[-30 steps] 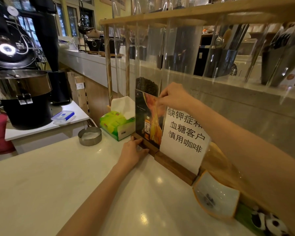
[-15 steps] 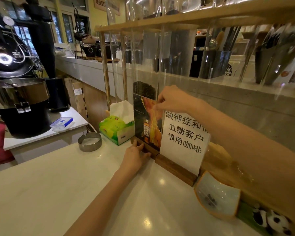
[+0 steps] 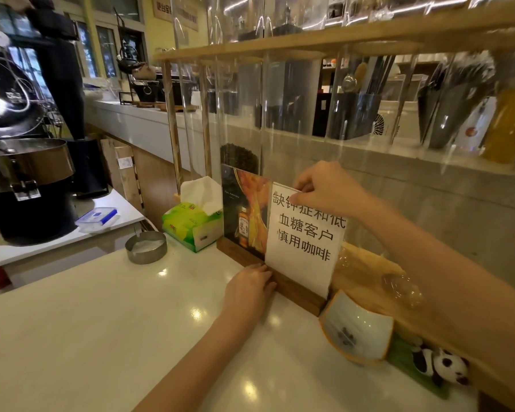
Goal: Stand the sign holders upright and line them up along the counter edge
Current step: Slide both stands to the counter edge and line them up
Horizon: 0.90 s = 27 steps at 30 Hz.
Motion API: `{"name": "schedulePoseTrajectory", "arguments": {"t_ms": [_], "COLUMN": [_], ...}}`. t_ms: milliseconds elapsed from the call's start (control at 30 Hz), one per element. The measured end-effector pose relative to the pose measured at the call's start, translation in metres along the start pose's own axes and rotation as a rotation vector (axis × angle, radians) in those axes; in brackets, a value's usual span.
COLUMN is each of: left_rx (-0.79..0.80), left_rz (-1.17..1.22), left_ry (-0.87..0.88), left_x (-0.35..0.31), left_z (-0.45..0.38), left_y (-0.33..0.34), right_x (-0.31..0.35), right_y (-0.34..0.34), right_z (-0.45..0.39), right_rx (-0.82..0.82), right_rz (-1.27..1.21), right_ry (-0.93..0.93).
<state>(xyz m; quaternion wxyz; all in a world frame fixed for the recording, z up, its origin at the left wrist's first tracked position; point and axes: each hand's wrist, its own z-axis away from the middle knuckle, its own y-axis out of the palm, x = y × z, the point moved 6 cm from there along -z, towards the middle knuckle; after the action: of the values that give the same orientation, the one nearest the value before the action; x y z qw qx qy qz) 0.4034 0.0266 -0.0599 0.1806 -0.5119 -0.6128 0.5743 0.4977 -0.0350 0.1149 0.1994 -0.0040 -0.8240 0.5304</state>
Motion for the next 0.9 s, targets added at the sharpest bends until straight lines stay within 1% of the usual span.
{"name": "schedulePoseTrajectory", "arguments": {"t_ms": [233, 400, 667, 900], "left_rx": [0.014, 0.026, -0.015, -0.019], "left_rz": [-0.043, -0.031, -0.012, -0.024], "left_ry": [0.019, 0.029, 0.056, 0.063], "left_x": [-0.0019, -0.0004, -0.0020, 0.0004], "left_z": [-0.0023, -0.0051, -0.0058, -0.0066], "left_y": [0.0006, 0.0018, 0.0015, 0.0025], "right_x": [-0.0006, -0.0012, 0.0008, 0.0003], "right_y": [0.0007, 0.0002, -0.0012, 0.0000], "right_z": [-0.0001, -0.0008, 0.0005, 0.0008], "right_rx": [-0.028, -0.046, -0.068, -0.081], "right_rz": [-0.022, -0.016, 0.007, 0.001], "right_ry": [0.002, 0.018, 0.032, 0.046]}}
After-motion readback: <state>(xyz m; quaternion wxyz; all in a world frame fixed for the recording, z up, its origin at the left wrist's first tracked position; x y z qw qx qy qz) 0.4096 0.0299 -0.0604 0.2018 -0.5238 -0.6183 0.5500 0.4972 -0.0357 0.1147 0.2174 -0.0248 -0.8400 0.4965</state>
